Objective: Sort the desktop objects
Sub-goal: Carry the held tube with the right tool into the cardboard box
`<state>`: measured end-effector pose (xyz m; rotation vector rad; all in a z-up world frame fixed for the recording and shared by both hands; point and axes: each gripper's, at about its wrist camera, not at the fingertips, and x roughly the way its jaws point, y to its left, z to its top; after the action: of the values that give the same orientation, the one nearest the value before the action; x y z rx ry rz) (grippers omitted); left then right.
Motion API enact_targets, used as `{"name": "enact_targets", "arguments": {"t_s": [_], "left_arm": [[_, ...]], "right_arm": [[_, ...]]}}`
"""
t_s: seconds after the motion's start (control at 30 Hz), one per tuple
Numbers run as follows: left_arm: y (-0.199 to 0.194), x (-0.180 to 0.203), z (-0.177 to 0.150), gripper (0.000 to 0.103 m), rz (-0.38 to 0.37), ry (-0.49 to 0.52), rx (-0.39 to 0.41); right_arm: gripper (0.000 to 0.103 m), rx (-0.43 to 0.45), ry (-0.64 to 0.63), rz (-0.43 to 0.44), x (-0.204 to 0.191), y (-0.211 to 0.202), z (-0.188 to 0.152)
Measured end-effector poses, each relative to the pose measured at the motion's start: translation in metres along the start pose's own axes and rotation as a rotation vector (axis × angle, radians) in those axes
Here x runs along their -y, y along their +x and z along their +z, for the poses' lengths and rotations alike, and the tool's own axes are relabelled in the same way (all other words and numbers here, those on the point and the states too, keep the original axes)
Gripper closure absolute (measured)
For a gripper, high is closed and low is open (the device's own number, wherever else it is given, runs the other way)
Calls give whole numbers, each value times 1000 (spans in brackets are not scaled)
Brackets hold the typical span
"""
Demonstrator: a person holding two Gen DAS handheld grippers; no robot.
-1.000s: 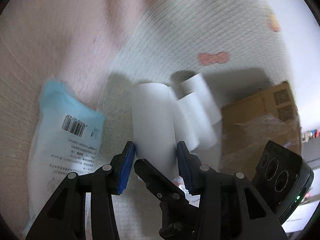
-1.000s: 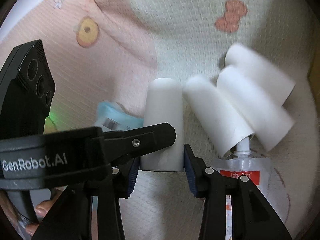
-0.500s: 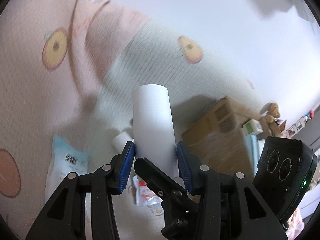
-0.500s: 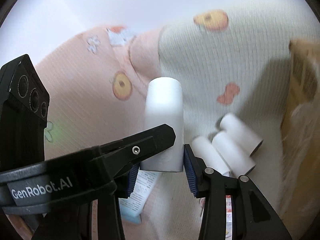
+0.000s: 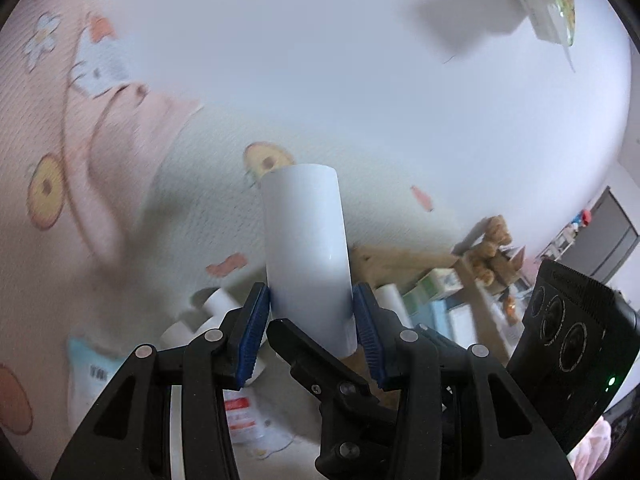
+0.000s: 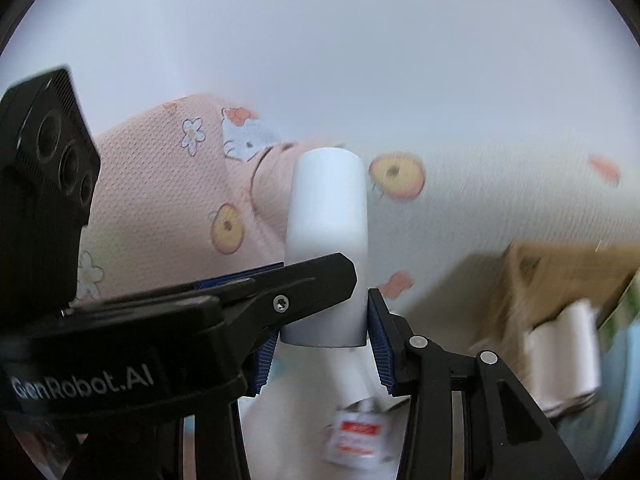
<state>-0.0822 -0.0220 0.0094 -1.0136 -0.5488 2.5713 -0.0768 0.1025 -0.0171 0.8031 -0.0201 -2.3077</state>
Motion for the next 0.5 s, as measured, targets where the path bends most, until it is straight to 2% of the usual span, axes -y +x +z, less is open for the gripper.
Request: {"name": "enact_targets", "arguments": {"t_s": [0.1, 0.23, 0.33, 0.5], "left_arm": [[2, 9, 14, 56, -35, -7, 9], [14, 21, 30, 56, -86, -31, -23], [29, 35, 33, 56, -94, -19, -50], [60, 62, 29, 56, -53, 41, -110]], "right_arm": [[64, 8, -59, -24, 6, -7, 16], [64, 15, -127, -80, 18, -20, 32], [64, 25, -94, -78, 35, -26, 33], [64, 6, 15, -45, 78, -29, 26]]}}
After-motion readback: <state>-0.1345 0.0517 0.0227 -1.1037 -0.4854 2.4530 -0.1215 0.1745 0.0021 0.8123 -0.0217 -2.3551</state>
